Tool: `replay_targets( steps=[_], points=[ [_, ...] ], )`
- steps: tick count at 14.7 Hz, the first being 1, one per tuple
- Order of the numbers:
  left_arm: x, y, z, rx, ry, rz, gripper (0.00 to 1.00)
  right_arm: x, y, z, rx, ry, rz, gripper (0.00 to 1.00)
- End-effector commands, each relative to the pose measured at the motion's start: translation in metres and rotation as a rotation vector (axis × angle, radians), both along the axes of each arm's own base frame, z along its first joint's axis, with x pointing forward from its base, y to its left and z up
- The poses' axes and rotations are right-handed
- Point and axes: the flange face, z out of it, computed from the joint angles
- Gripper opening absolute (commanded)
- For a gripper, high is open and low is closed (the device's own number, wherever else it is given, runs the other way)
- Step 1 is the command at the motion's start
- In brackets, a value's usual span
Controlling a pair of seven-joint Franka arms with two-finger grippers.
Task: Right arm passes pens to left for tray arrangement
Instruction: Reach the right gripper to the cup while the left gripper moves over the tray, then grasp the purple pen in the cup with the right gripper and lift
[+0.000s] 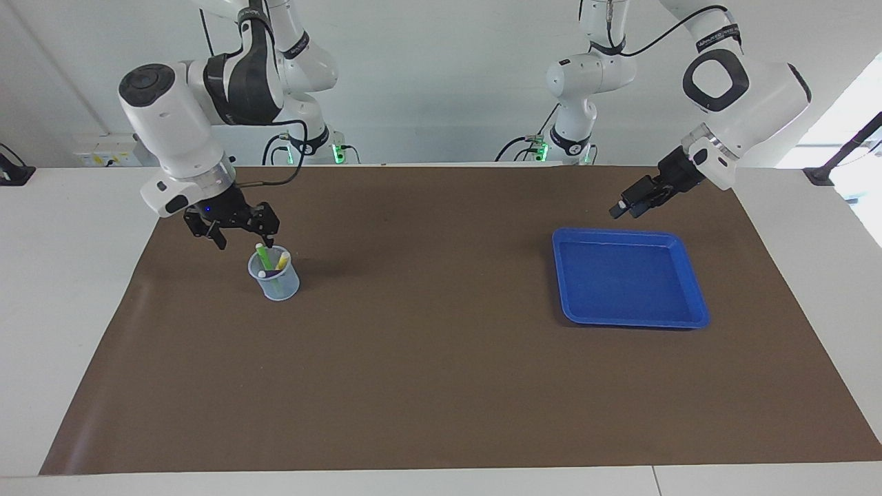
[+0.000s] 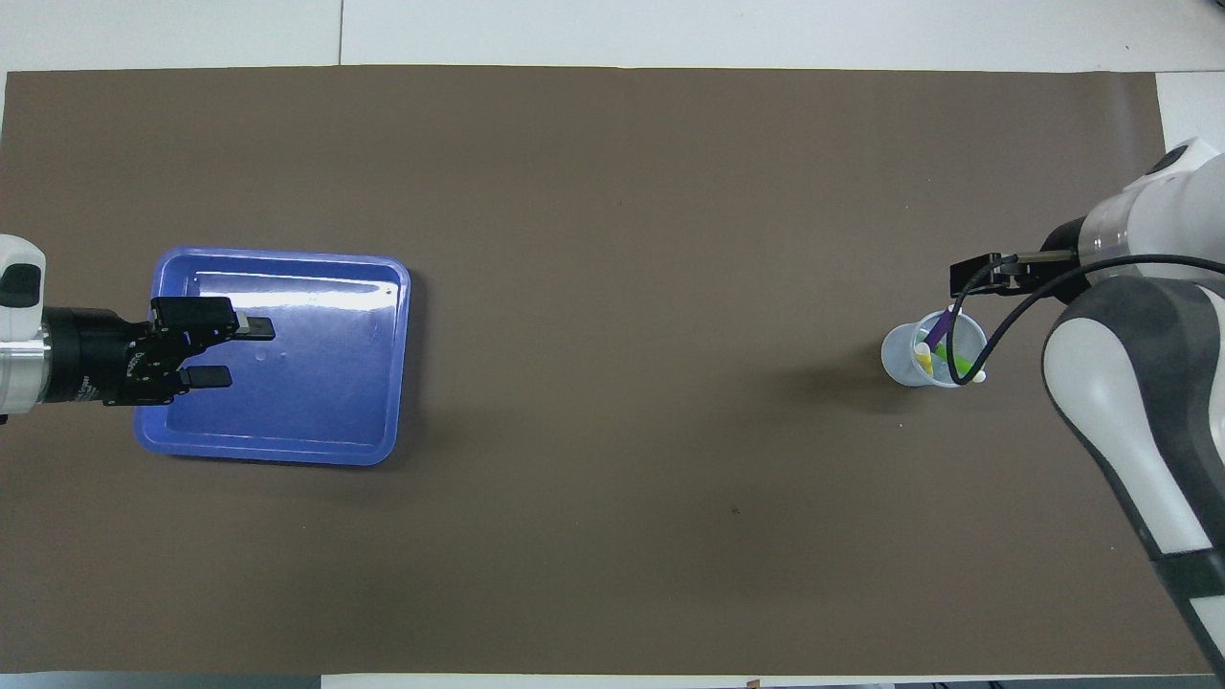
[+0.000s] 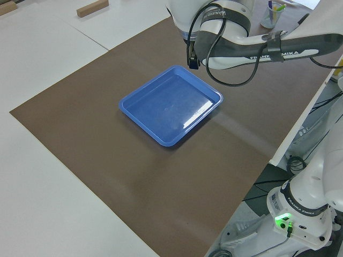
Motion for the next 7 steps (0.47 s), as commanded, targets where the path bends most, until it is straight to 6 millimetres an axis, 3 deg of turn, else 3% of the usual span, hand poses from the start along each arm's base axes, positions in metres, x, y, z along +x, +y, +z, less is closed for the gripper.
replay_targets(
  steps=[1, 7],
  points=[
    [0.005, 0.004, -0.011, -0.147, 0.052, 0.151, 1.00, 0.000, -0.005, -0.032, 0.015, -0.035, -0.003, 0.95],
    [0.013, 0.007, -0.018, -0.282, 0.146, 0.288, 1.00, -0.017, -0.005, -0.073, 0.012, -0.034, -0.006, 0.84]
  ],
)
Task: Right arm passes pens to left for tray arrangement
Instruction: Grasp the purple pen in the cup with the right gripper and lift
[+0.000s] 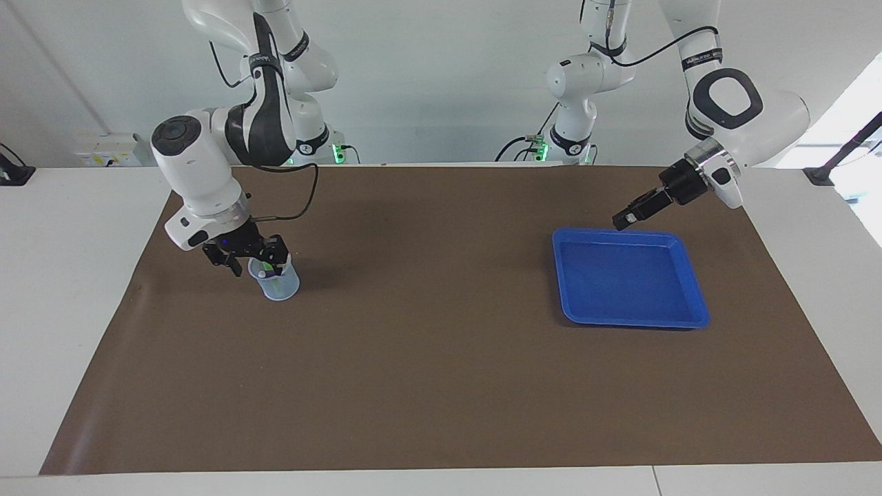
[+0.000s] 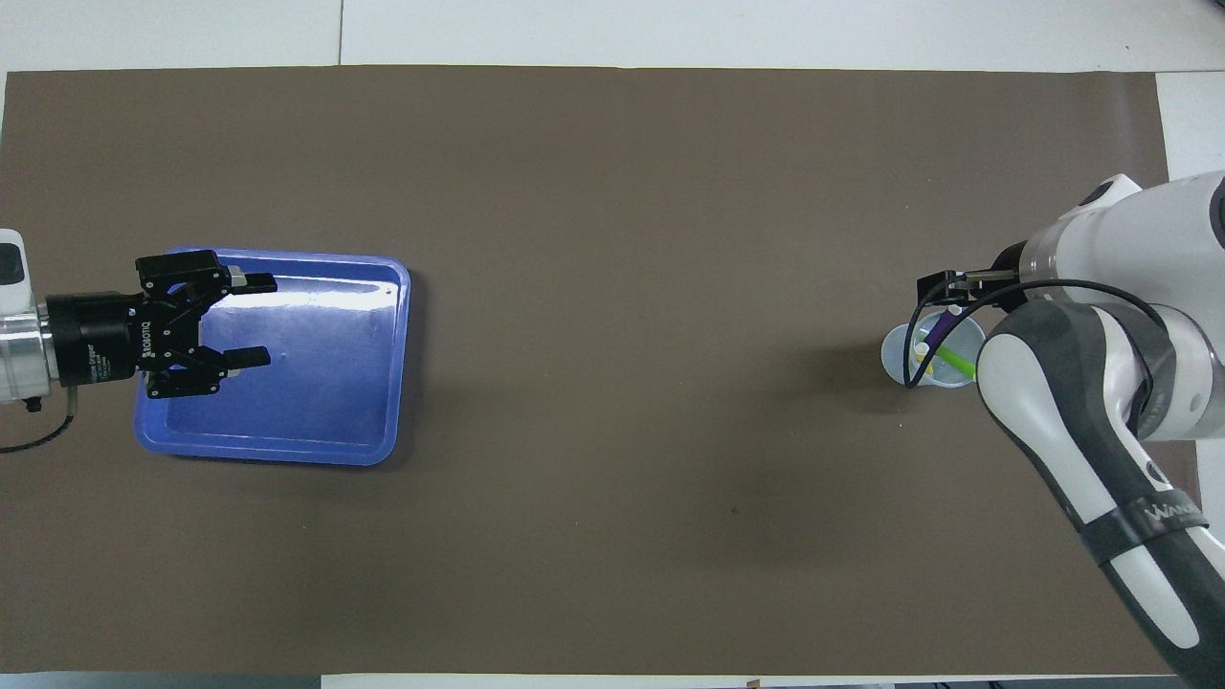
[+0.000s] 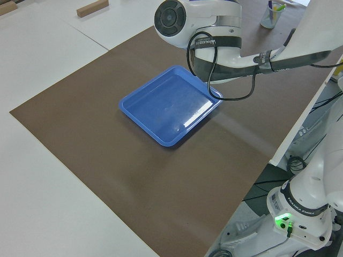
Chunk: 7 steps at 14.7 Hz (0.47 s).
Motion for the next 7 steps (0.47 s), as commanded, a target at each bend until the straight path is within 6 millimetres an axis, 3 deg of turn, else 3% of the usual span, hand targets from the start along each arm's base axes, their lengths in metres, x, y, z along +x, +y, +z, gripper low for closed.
replay_targets(
  steps=[1, 5, 7],
  points=[
    [-0.0001, 0.0020, 0.0000, -0.021, 0.031, 0.050, 1.00, -0.0134, -0.0036, -0.0064, 0.015, -0.030, 0.000, 0.83],
    [0.0029, 0.0003, 0.0019, -0.021, 0.036, 0.057, 1.00, -0.0145, -0.0037, -0.0082, 0.014, -0.033, 0.000, 0.67],
    [0.0031, -0.0002, 0.0020, -0.020, 0.035, 0.057, 1.00, -0.0145, -0.0038, -0.0092, 0.014, -0.041, -0.001, 0.51]
  ],
)
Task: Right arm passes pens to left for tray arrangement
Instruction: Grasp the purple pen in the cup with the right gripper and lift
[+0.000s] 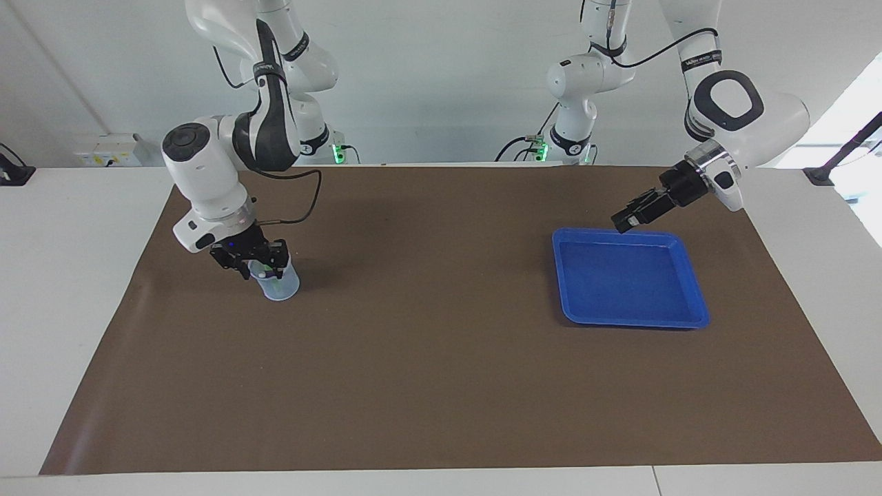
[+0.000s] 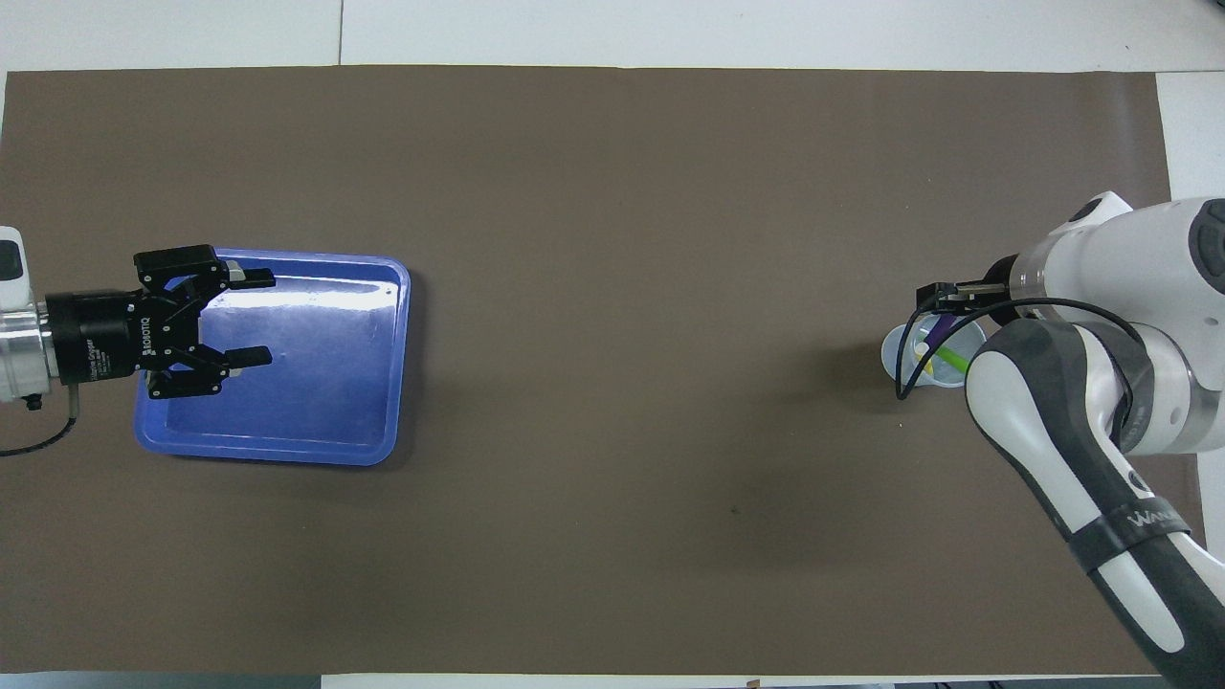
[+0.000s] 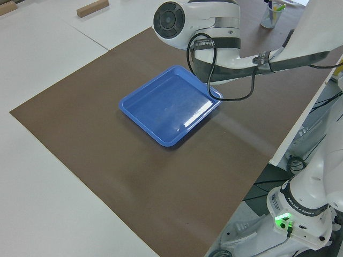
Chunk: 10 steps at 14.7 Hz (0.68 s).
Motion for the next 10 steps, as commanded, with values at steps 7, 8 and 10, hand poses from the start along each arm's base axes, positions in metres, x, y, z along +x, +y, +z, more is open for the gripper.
replay_targets(
  steps=[7, 8, 10],
  points=[
    [0.0035, -0.0041, 0.0016, -0.002, 0.003, 0.038, 1.00, -0.0145, -0.0043, -0.0024, 0.015, -0.008, -0.001, 0.36],
    [0.0036, -0.0042, 0.0008, -0.003, 0.005, 0.037, 1.00, -0.0143, -0.0043, -0.0031, 0.015, -0.008, 0.001, 0.33],
    [0.0036, -0.0042, 0.0008, -0.003, 0.006, 0.037, 1.00, -0.0138, -0.0043, -0.0023, 0.015, -0.011, -0.001, 0.21]
  ],
)
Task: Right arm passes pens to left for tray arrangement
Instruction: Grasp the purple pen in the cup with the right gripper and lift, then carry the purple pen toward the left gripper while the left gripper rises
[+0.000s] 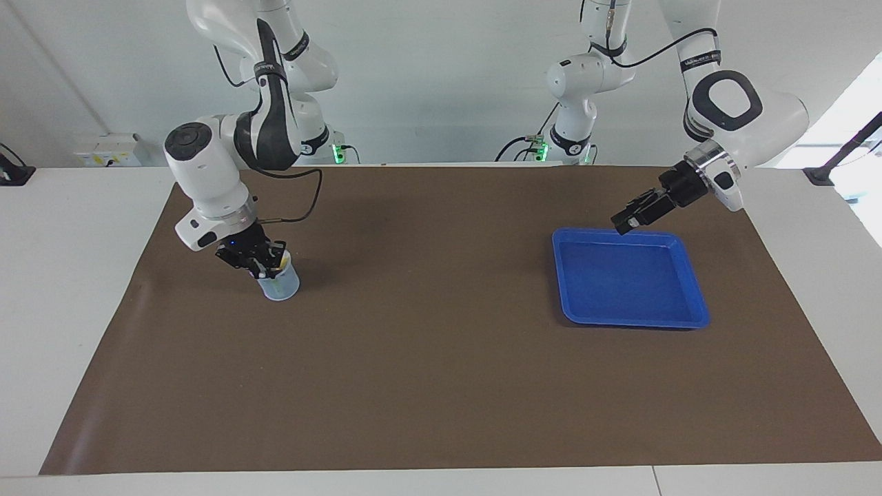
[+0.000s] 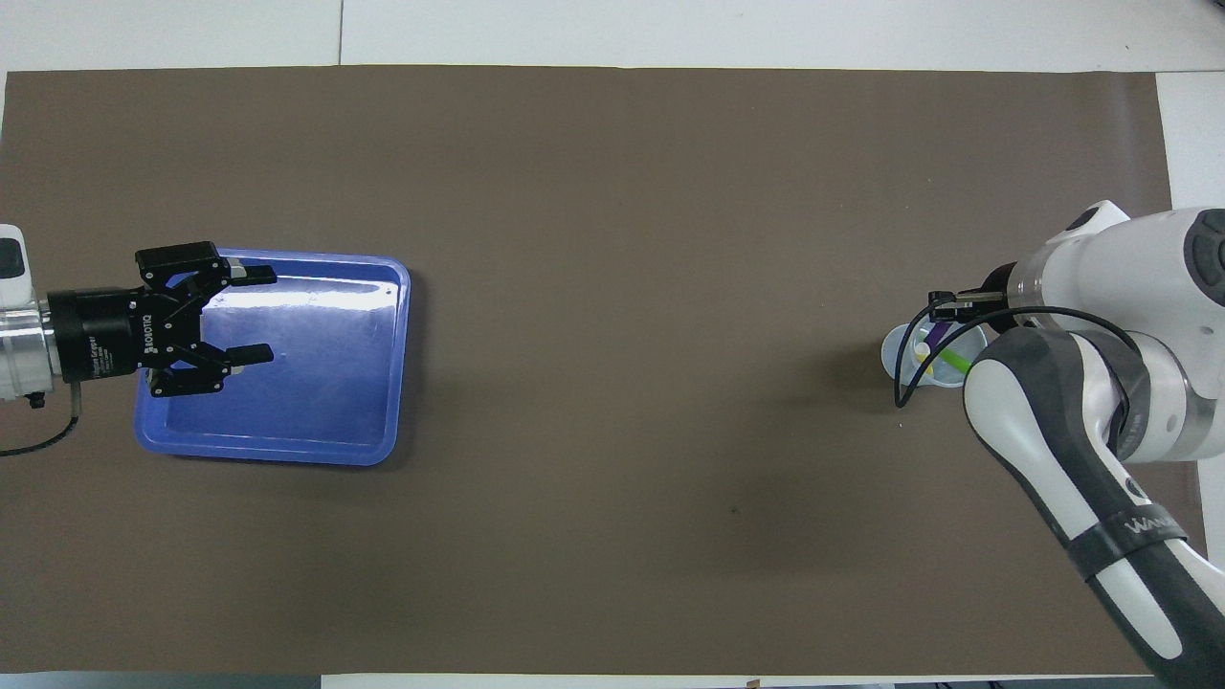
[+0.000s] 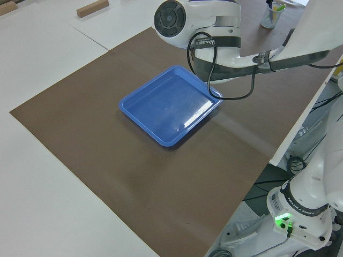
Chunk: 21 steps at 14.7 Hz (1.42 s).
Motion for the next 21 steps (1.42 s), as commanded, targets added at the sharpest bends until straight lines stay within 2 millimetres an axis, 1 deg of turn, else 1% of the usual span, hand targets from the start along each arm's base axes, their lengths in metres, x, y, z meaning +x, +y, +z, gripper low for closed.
replay_targets(
  steps=[1, 2, 3, 7, 8, 9, 12, 13, 14, 16, 17, 18, 19, 21],
  points=[
    [0.002, -0.002, 0.000, -0.008, 0.003, 0.025, 1.00, -0.007, -0.004, 0.003, 0.014, -0.020, 0.000, 0.09],
    [0.002, -0.003, 0.000, -0.008, 0.003, 0.023, 1.00, -0.007, -0.005, 0.004, 0.014, -0.023, -0.003, 0.03],
    [0.002, -0.003, 0.000, -0.008, 0.003, 0.023, 1.00, -0.007, -0.005, 0.004, 0.015, -0.023, -0.005, 0.00],
    [0.002, -0.003, 0.000, -0.008, 0.003, 0.023, 1.00, -0.005, -0.006, 0.007, 0.015, -0.028, -0.009, 0.00],
    [0.002, -0.003, 0.000, -0.009, 0.006, 0.026, 1.00, -0.005, -0.008, 0.011, 0.015, -0.029, -0.011, 0.00],
    [0.002, -0.003, 0.000, -0.010, 0.009, 0.028, 1.00, -0.003, -0.012, 0.019, 0.015, -0.042, -0.019, 0.00],
    [0.003, -0.007, 0.002, -0.013, 0.015, 0.025, 1.00, -0.011, -0.012, 0.048, 0.018, -0.071, -0.022, 0.00],
    [0.004, -0.019, 0.005, -0.017, 0.030, 0.023, 1.00, -0.015, -0.012, 0.062, 0.020, -0.080, -0.026, 0.00],
    [0.005, -0.037, 0.007, -0.024, 0.052, 0.014, 1.00, -0.019, -0.012, 0.078, 0.022, -0.087, -0.028, 0.00],
    [0.009, -0.060, 0.013, -0.028, 0.079, 0.015, 1.00, -0.024, -0.012, 0.110, 0.026, -0.076, -0.038, 0.00],
    [0.008, -0.072, 0.015, -0.033, 0.107, 0.020, 1.00, -0.025, -0.012, 0.127, 0.029, -0.074, -0.045, 0.00],
    [0.008, -0.086, 0.017, -0.041, 0.132, 0.025, 1.00, -0.025, -0.013, 0.141, 0.031, -0.068, -0.057, 0.00],
    [0.006, -0.098, 0.019, -0.053, 0.154, 0.029, 1.00, -0.024, -0.013, 0.153, 0.033, -0.064, -0.069, 0.00],
    [0.002, -0.117, 0.020, -0.072, 0.204, 0.049, 1.00, -0.022, -0.006, 0.165, 0.043, -0.054, -0.115, 0.00]
  ],
)
